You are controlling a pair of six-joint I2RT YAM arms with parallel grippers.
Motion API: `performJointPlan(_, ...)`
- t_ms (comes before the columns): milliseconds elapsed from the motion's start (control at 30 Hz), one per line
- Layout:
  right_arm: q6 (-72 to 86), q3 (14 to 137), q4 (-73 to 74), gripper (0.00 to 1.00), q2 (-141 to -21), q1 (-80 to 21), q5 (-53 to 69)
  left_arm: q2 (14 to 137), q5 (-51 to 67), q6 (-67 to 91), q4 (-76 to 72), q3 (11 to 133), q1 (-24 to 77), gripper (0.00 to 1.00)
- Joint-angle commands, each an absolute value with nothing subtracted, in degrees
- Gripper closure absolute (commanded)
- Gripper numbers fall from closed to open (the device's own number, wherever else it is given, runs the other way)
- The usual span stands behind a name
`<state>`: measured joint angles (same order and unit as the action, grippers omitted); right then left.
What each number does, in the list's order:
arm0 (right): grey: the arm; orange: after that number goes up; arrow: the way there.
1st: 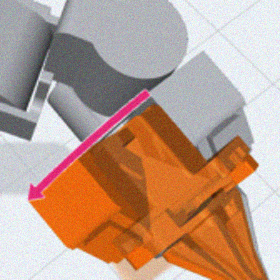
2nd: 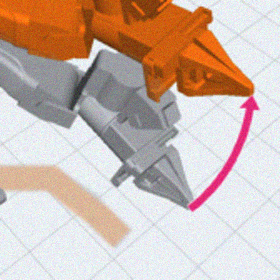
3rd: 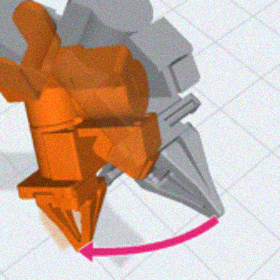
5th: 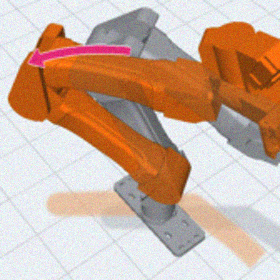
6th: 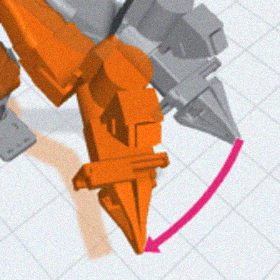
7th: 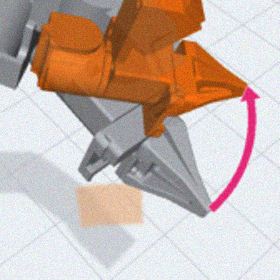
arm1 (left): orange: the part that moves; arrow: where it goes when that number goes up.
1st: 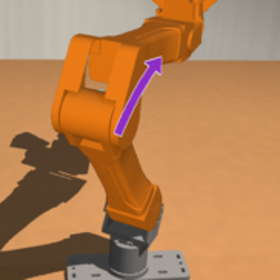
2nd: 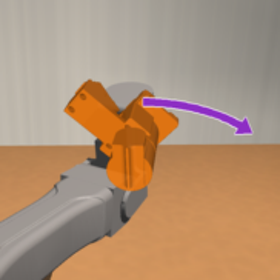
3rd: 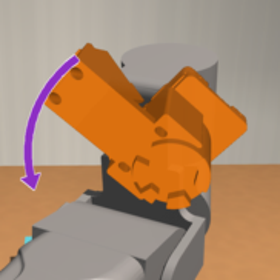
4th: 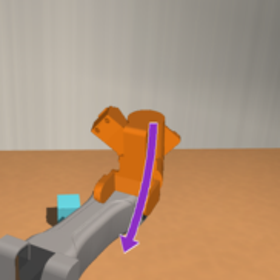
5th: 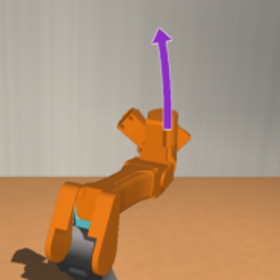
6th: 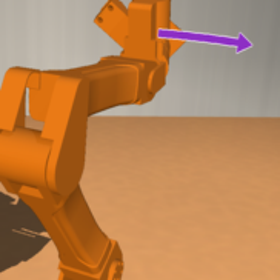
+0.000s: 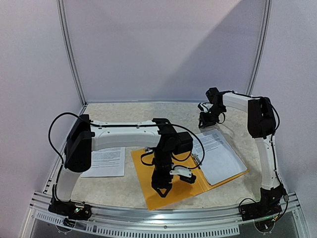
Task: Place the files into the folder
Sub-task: Move the folder with some files to the center of the board.
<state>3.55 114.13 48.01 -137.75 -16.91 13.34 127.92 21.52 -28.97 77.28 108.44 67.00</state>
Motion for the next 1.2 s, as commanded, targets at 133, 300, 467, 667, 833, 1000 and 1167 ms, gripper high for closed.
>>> performJointPlan(133,1.58,112.60,56.46,0.71,-142.43,-18.37,11.51,134.20,24.21,-29.08,80.53,115.83,75.12,0.31)
performJointPlan(300,1.01,102.19,56.65,0.74,-136.60,-18.63,12.37,132.37,24.40,-29.49,80.44,112.41,73.78,0.31)
performJointPlan(467,2.18,95.76,56.60,0.80,-132.95,-18.88,15.57,130.66,23.06,-30.75,82.53,110.41,71.03,0.31)
performJointPlan(667,4.00,89.89,57.04,0.81,-129.84,-19.83,16.88,128.14,20.71,-31.13,82.33,106.73,66.66,0.30)
performJointPlan(833,5.39,85.99,56.13,0.81,-126.55,-19.94,18.66,125.64,20.05,-33.37,83.79,105.88,64.39,0.30)
performJointPlan(1000,5.00,89.71,55.82,0.75,-123.58,-19.95,17.69,125.51,18.46,-33.05,82.40,107.15,61.43,0.30)
performJointPlan(1167,1.91,95.27,51.60,0.74,-117.04,-20.01,15.00,126.79,15.50,-24.92,72.99,109.12,54.75,0.28)
